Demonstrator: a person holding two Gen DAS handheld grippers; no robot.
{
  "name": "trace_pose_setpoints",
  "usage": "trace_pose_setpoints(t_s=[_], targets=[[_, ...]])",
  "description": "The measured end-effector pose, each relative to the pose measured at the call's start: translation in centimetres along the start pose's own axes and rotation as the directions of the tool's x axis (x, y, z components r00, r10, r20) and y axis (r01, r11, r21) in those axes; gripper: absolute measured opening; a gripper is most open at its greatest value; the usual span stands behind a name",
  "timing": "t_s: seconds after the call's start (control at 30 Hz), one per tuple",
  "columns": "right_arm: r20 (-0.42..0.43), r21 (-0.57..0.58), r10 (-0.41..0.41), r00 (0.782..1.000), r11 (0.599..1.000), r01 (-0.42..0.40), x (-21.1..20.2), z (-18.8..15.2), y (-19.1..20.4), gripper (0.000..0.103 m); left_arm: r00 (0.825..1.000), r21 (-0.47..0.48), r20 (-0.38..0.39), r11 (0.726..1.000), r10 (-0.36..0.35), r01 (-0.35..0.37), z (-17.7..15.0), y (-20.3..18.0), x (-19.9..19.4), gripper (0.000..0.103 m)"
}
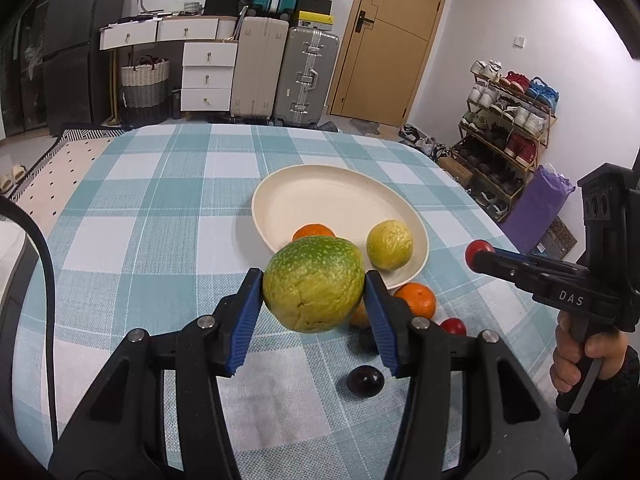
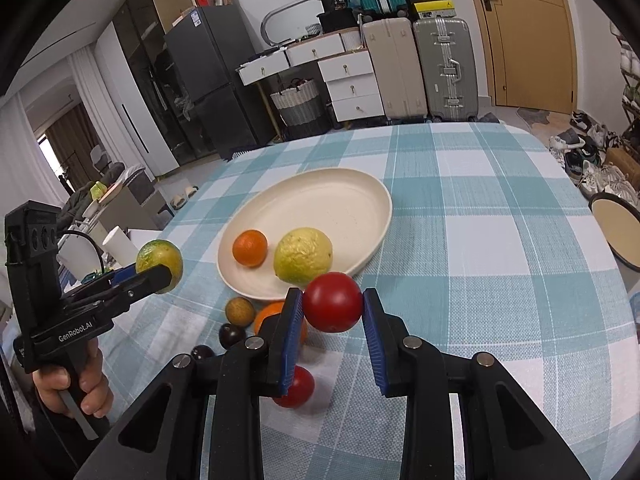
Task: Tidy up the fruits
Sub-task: 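Lift and carry the tomato and the green fruit over the plate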
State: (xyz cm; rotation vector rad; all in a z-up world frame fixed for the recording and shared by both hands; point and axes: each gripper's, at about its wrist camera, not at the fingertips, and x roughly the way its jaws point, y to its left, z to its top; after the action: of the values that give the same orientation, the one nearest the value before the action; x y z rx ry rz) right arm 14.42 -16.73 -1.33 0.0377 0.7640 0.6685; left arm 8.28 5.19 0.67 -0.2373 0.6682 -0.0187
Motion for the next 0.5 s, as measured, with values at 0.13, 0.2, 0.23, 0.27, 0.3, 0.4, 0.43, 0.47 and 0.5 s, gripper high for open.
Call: trace_pose_setpoints(t_s=[0.13,0.2,0.23,0.27,0.3,0.4,0.43,0.47,0.5], targets=[[0.017,0.011,0.008,1.000,1.000,-0.009,-0.5,0.6,0.2,0.031,1.000,0.021,0.003,1.000,-0.006,0.006,0.8,-0.5,-0.6,0.048],[0.024,0.008,0.008,1.000,1.000,-0.008,-0.7,0.8,0.4,0.031,1.000,0.031,0.008,0.999,-0.008,0.008,1.3,-0.7,-0.7,0.048],[0.029,0.007,0.008,1.000,1.000,-0.008,-0.8,1.0,0.5,0.031,1.000,0.037,0.011,0.999,-0.008,0.008,1.6,-0.9,-0.8,0.048],[0.033,0.008,0.008,0.999,1.000,-0.009,-0.9,1.1,0.6,0.031,1.000,0.042,0.015,0.999,-0.010,0.010,1.8,-1.0,-1.0,0.048],[0.035,0.009,0.009,0.999,1.000,-0.009,-0.9,1.3,0.6,0.031,1.000,0.046,0.017,0.999,-0.012,0.011,2.1,-1.1,-1.0,0.048],[0.037,0.012,0.014,0.999,1.000,-0.014,-0.9,1.9,0.7,0.031,1.000,0.047,0.020,0.999,-0.011,0.011,2.8,-1.3,-1.1,0.048],[0.039,0.009,0.014,0.999,1.000,-0.014,-0.9,2.1,0.7,0.031,1.000,0.048,0.020,0.999,-0.011,0.010,3.0,-1.3,-1.0,0.048],[0.040,0.008,0.014,0.999,1.000,-0.014,-0.8,2.4,0.7,0.031,1.000,0.050,0.020,0.999,-0.011,0.010,3.2,-1.3,-0.9,0.048],[0.039,0.009,0.015,0.999,1.000,-0.016,-0.7,2.6,0.7,0.031,1.000,0.052,0.021,0.999,-0.009,0.008,3.2,-1.3,-0.9,0.048]])
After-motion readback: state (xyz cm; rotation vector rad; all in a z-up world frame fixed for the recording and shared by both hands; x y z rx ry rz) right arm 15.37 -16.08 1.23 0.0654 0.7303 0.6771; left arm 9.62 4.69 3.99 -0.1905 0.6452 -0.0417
